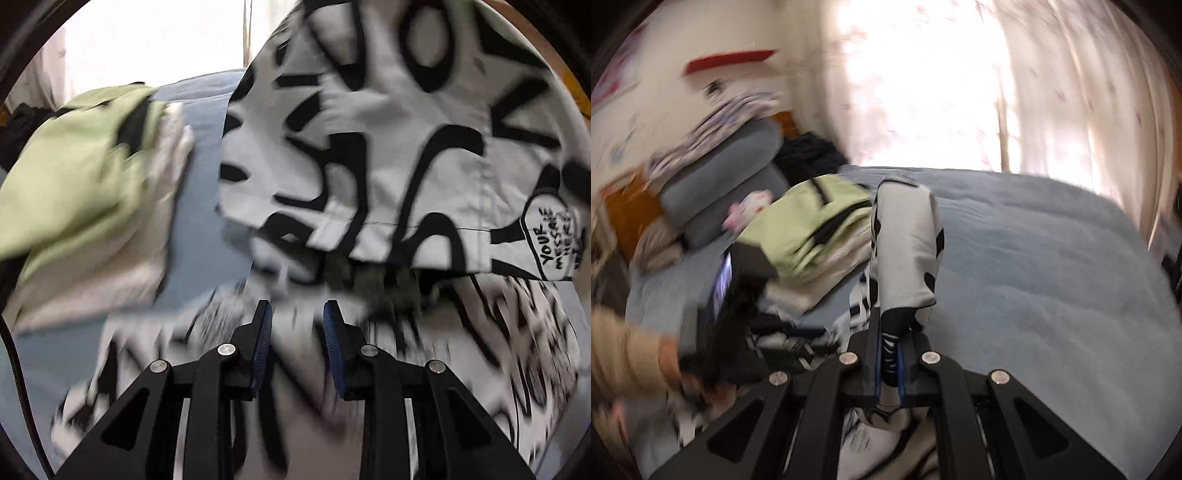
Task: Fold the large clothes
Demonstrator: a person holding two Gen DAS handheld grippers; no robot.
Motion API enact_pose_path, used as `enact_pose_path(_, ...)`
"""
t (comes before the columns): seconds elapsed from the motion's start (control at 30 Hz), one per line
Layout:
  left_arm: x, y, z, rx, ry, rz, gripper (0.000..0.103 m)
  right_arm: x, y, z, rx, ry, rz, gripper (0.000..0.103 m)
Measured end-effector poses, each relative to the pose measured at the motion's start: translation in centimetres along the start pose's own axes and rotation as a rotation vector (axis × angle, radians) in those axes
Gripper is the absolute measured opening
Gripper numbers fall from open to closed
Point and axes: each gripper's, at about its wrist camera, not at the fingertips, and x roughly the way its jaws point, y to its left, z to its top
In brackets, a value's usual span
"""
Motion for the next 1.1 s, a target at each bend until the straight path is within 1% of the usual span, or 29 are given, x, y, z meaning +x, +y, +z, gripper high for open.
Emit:
enact_pose_path(0.1, -3.7, 1.7, -4.4, -0.021, 0.021, -0.022, 0.027, -3.2, 3.0, -3.2, -0.145, 0.007, -0.050, 0.005)
enact_pose_path(0.17, -5.1, 2.2, -6.9, -0.032, 0.038, -0.028, 0.027, -5.0, 4.8, -5.8, -0.219, 0.052, -0.091, 0.007)
enact_pose_path(0.2, -5.8, 2.5, -8.3, -0.035, 0.048, -0.032, 0.027, -5.4, 5.3, -6.7, -0.232, 0.070, -0.105, 0.009)
enact_pose_path(0.23, -6.2, 2.6, -8.9, -0.040, 0.056, -0.038, 0.027, -5.9, 5.9, -8.1, -0.238, 0.101, -0.127, 0.011)
enact_pose_path(0.33, -7.2, 3.1, -11.3, -0.064, 0.089, -0.065, 0.027, -6.9, 6.9, -11.6, -0.220, 0.174, -0.188, 0.013)
enact_pose_path(0.4, -7.9, 2.8, -12.5, -0.072, 0.101, -0.085, 0.027, -7.4, 7.1, -13.1, -0.184, 0.205, -0.208, 0.013)
enact_pose_path(0.43, -8.2, 1.8, -12.6, -0.072, 0.101, -0.091, 0.027, -7.9, 7.3, -14.0, -0.149, 0.219, -0.217, 0.014)
enact_pose_path(0.5, -9.1, 1.0, -13.1, -0.072, 0.099, -0.113, 0.028, -8.6, 7.4, -15.2, -0.091, 0.243, -0.222, 0.017)
enact_pose_path(0.57, -9.9, 0.6, -13.2, -0.074, 0.100, -0.153, 0.031, -9.5, 7.9, -15.9, -0.033, 0.244, -0.225, 0.029)
enact_pose_path(0.6, -10.2, 0.5, -13.1, -0.076, 0.100, -0.172, 0.036, -9.9, 8.3, -16.1, -0.006, 0.240, -0.223, 0.033)
enact_pose_path(0.63, -10.4, 0.5, -12.9, -0.078, 0.102, -0.195, 0.041, -10.4, 8.4, -16.3, 0.028, 0.230, -0.216, 0.041)
enact_pose_path(0.67, -10.6, 0.4, -12.8, -0.081, 0.100, -0.213, 0.050, -11.1, 8.6, -16.4, 0.077, 0.210, -0.203, 0.045)
enact_pose_path(0.7, -10.9, 0.3, -12.5, -0.087, 0.093, -0.224, 0.053, -11.4, 8.8, -16.6, 0.103, 0.199, -0.194, 0.047)
enact_pose_path(0.77, -10.7, 0.4, -11.7, -0.104, 0.089, -0.255, 0.054, -12.0, 9.0, -16.7, 0.184, 0.178, -0.161, 0.053)
enact_pose_path(0.83, -9.9, 1.1, -10.6, -0.142, 0.101, -0.303, 0.054, -11.9, 9.5, -16.7, 0.246, 0.172, -0.118, 0.054)
enact_pose_path(0.9, -9.0, 1.6, -10.1, -0.183, 0.115, -0.361, 0.054, -11.3, 9.2, -16.8, 0.332, 0.167, -0.070, 0.054)
enact_pose_path(1.0, -7.2, 2.1, -9.4, -0.226, 0.115, -0.414, 0.054, -10.0, 8.7, -17.2, 0.443, 0.170, -0.014, 0.054)
enact_pose_path(1.1, -5.2, 2.8, -8.9, -0.267, 0.107, -0.458, 0.055, -7.8, 7.8, -17.8, 0.559, 0.184, 0.026, 0.054)
